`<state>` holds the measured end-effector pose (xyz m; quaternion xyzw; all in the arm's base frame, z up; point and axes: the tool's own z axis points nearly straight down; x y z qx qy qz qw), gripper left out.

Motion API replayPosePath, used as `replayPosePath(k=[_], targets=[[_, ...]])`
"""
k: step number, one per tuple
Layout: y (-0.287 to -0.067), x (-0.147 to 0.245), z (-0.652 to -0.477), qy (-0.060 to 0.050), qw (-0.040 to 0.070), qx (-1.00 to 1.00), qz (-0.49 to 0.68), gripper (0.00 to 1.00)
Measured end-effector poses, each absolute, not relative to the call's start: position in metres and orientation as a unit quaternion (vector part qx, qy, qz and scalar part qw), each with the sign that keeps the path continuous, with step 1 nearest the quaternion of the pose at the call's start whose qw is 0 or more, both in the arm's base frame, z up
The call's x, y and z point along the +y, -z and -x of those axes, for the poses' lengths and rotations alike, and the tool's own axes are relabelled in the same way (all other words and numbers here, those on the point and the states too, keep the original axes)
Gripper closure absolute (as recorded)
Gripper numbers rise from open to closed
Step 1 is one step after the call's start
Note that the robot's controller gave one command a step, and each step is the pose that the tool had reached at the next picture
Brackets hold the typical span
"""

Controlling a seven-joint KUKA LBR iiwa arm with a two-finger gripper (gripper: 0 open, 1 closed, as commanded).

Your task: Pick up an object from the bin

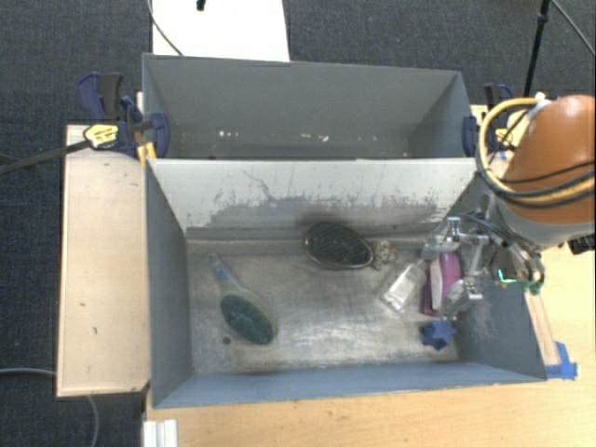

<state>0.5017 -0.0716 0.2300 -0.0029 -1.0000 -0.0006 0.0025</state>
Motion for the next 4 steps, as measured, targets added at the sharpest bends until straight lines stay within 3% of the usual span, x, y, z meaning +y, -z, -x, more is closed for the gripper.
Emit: replayPosePath(k=[1,2,3,4], targets=[[-0.160,-0.087,-0.590,0.000,-0.002,-1.000,0.004,0.00],[-0.076,-0.094,-0.527,0.001,0.003,-0.998,0.068,0.00],[-0.079,-0.095,-0.530,0.000,-0.001,-0.998,0.064,1.00],[-0.276,-0.083,-0.489,-0.001,-0.005,-0.998,-0.063,1.00]])
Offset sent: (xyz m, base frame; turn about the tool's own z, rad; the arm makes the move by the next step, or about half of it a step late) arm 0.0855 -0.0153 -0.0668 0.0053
